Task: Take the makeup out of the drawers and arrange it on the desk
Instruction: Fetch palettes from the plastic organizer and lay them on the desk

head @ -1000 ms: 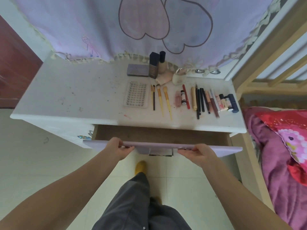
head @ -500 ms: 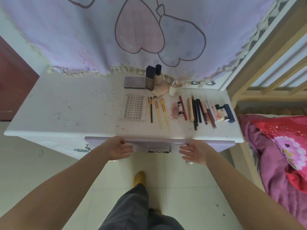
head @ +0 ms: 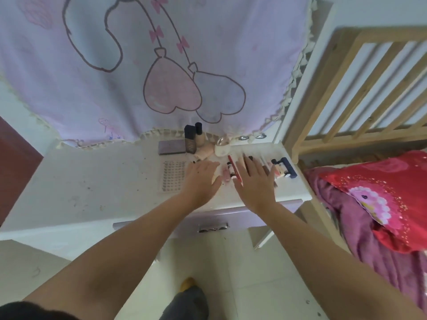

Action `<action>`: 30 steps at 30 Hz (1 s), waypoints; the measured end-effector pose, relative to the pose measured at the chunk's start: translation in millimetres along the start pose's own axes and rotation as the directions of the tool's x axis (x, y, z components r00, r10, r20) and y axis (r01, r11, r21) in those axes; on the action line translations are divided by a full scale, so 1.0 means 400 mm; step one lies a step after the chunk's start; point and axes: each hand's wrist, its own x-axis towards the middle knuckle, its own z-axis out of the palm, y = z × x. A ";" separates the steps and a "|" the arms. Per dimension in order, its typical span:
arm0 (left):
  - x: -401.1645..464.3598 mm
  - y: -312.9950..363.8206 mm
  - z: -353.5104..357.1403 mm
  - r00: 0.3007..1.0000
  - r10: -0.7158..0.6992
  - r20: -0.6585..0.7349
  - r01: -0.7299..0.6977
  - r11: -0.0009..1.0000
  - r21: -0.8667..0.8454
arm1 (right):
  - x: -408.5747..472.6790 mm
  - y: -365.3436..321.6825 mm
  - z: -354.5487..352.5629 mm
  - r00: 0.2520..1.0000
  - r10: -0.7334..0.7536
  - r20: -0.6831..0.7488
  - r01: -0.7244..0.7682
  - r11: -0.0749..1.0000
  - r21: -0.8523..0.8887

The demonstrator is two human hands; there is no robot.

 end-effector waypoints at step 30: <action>-0.743 0.356 0.219 -0.372 0.771 0.517 -0.920 -0.230 -0.318 | -1.211 -0.594 -0.088 -0.410 0.905 0.115 -0.912 -0.405 -0.061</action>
